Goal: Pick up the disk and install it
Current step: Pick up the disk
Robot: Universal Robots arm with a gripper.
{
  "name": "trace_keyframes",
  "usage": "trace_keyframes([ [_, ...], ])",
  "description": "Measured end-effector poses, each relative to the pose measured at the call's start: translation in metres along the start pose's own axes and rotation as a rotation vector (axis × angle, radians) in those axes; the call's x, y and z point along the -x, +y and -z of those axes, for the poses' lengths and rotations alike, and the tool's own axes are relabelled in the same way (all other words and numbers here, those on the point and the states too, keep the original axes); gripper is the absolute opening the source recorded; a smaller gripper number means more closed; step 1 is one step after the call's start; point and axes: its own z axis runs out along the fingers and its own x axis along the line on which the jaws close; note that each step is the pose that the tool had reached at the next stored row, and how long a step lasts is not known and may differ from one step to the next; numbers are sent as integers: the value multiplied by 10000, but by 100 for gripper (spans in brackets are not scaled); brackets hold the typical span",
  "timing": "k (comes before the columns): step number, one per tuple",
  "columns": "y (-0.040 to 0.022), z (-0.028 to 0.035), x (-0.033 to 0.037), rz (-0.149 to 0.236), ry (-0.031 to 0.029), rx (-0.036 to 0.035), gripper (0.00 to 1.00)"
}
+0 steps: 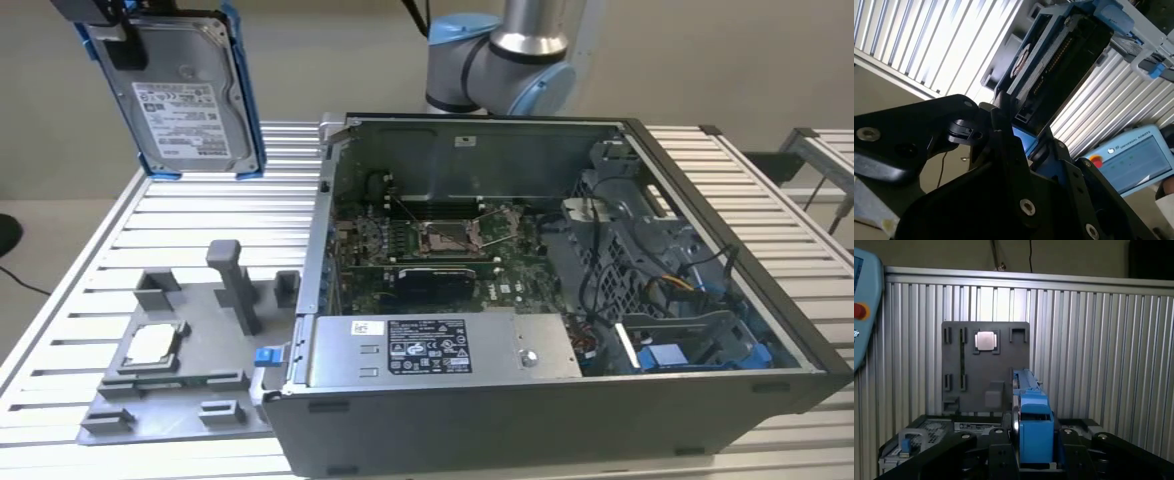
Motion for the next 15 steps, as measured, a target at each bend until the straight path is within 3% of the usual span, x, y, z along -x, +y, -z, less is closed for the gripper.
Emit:
trace_keyframes([
  [15, -392, 6, -9, -1, -1, 12, 0],
])
